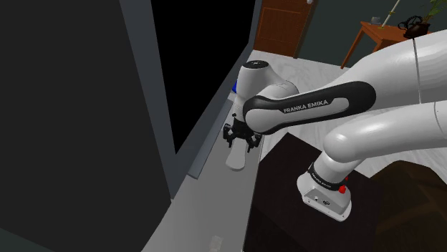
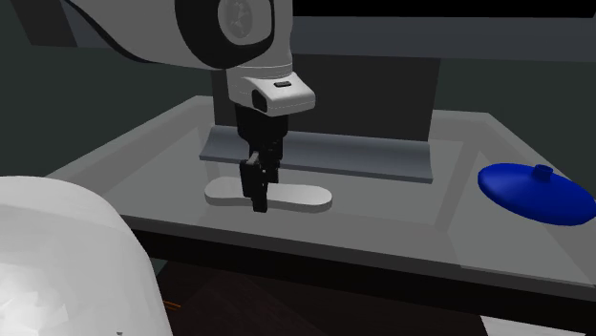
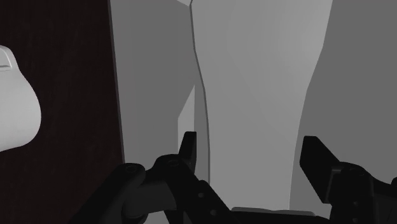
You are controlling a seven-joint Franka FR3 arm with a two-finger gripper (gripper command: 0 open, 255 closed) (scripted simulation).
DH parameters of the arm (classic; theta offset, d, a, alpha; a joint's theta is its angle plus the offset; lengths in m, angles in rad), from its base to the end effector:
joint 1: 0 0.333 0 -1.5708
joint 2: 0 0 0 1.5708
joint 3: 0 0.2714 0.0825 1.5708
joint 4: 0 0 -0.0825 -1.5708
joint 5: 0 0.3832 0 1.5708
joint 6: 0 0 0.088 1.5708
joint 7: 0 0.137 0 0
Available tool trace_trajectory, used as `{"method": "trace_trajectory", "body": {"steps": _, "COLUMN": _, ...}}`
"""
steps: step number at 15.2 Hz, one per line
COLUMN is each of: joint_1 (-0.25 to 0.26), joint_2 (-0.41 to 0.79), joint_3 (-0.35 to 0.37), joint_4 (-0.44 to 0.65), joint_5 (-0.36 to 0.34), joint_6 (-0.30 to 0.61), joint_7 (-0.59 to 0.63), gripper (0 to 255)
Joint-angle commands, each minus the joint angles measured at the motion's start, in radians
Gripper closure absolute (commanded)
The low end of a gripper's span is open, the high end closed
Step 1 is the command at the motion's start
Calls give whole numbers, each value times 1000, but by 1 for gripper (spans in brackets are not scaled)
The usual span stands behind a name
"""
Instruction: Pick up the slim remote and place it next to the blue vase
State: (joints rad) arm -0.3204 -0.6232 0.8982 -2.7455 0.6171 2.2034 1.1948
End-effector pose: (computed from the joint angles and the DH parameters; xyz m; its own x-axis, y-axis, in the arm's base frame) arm 0.3352 0.1756 0.2647 0.4290 -0.9032 -0.0110 -0.9030 -0.4291 0.0193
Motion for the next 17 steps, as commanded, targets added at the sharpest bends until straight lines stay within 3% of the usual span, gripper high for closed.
{"method": "trace_trajectory", "body": {"steps": 1, "joint_1": 0, "joint_2": 0, "joint_3": 0, "joint_4": 0, "joint_5": 0, "joint_6": 0, "joint_7": 0, "gripper": 255}}
{"method": "trace_trajectory", "body": {"steps": 4, "joint_1": 0, "joint_2": 0, "joint_3": 0, "joint_4": 0, "joint_5": 0, "joint_6": 0, "joint_7": 0, "gripper": 255}}
{"method": "trace_trajectory", "body": {"steps": 17, "joint_1": 26, "joint_2": -123, "joint_3": -123, "joint_4": 94, "joint_5": -63, "joint_6": -222, "joint_7": 8, "gripper": 255}}
